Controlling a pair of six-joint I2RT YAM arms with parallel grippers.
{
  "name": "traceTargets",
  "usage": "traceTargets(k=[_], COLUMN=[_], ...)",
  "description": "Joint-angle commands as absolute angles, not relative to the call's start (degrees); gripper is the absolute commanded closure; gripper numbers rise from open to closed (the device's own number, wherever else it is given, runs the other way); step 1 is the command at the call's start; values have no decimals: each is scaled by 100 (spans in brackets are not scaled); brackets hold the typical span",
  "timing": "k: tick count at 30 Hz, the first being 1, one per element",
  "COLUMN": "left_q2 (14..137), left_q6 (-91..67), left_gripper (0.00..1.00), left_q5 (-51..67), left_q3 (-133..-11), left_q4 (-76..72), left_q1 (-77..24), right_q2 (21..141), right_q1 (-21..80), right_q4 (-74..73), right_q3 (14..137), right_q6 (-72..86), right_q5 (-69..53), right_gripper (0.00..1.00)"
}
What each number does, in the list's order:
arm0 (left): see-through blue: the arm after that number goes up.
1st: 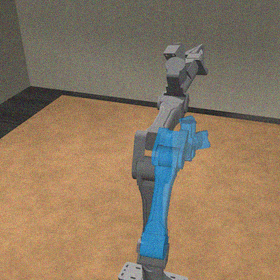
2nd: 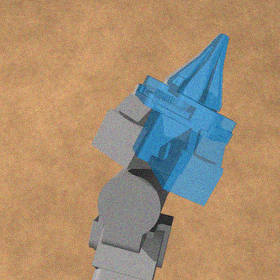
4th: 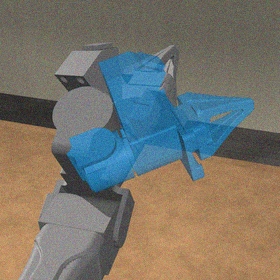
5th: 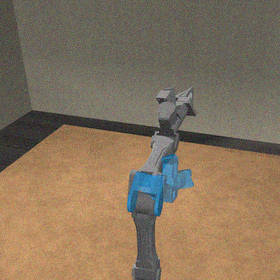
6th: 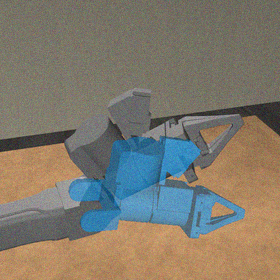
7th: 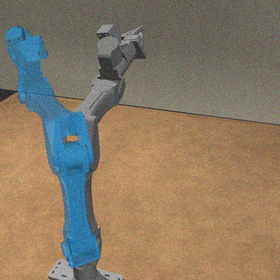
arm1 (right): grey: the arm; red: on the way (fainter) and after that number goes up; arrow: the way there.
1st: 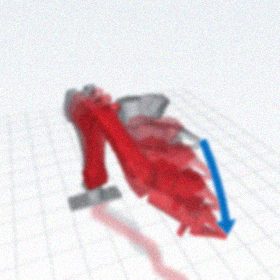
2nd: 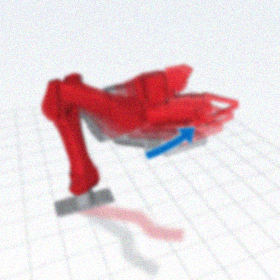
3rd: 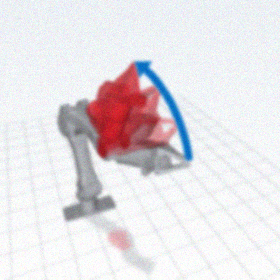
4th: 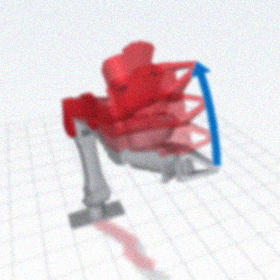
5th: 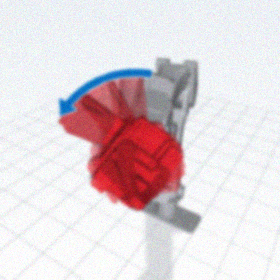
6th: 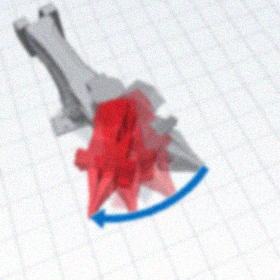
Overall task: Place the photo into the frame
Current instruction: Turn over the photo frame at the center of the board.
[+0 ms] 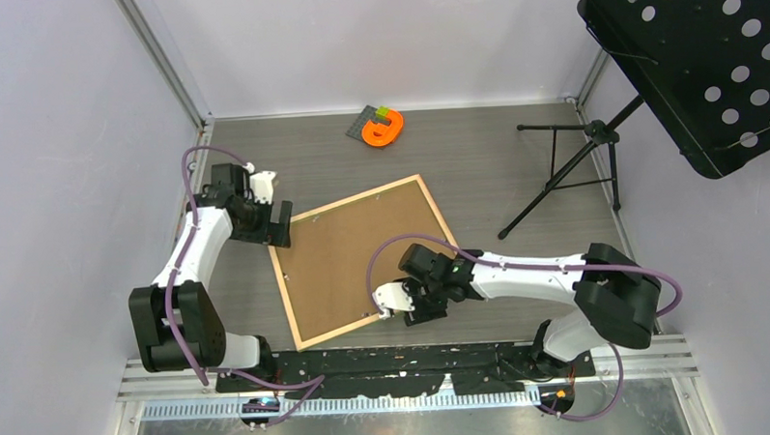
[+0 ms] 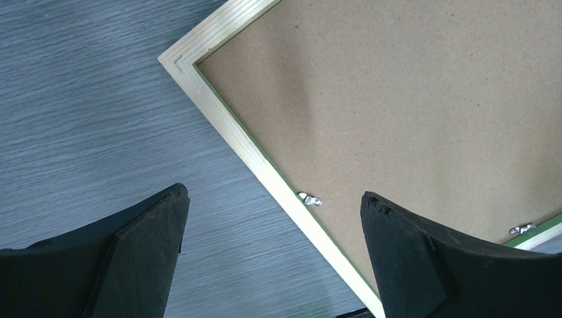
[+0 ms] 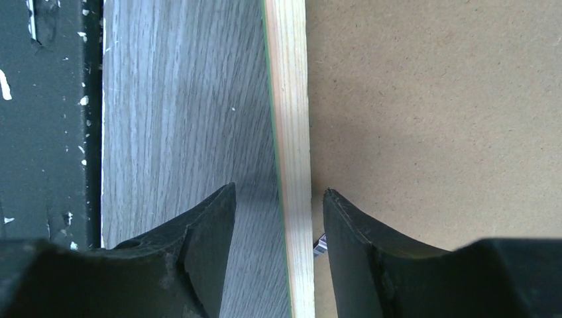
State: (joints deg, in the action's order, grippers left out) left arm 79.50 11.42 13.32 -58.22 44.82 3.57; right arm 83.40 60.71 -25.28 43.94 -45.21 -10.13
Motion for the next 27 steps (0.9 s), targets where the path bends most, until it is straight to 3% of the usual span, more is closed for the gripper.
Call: traceTargets(k=[1, 14, 16, 21, 27], left_q2=[7776, 7740, 7707, 7663, 7436], left_q6=[1258, 1269, 1280, 1295, 1656], left_gripper=[0, 0, 0, 0, 0], left_q5=[1458, 1526, 1509, 1585, 2067], left_q3=[-5789, -5870, -5886, -5939, -5901], left_q4=[4496, 4589, 4613, 4674, 4866], left_q1=[404, 404, 404, 399, 397], right_q2=[8401, 8728, 8727, 8704, 8585], right_q1=[6108, 6152, 6174, 6188, 6187], right_q4=[-2390, -2300, -2296, -2393, -2640], right_q3=[4632, 4557, 4552, 4634, 4892], right_q6=[-4613, -4529, -4488, -4355, -4191], right_q5=[-1045, -1042, -995, -914, -887], right_gripper=[44, 55, 61, 89, 94])
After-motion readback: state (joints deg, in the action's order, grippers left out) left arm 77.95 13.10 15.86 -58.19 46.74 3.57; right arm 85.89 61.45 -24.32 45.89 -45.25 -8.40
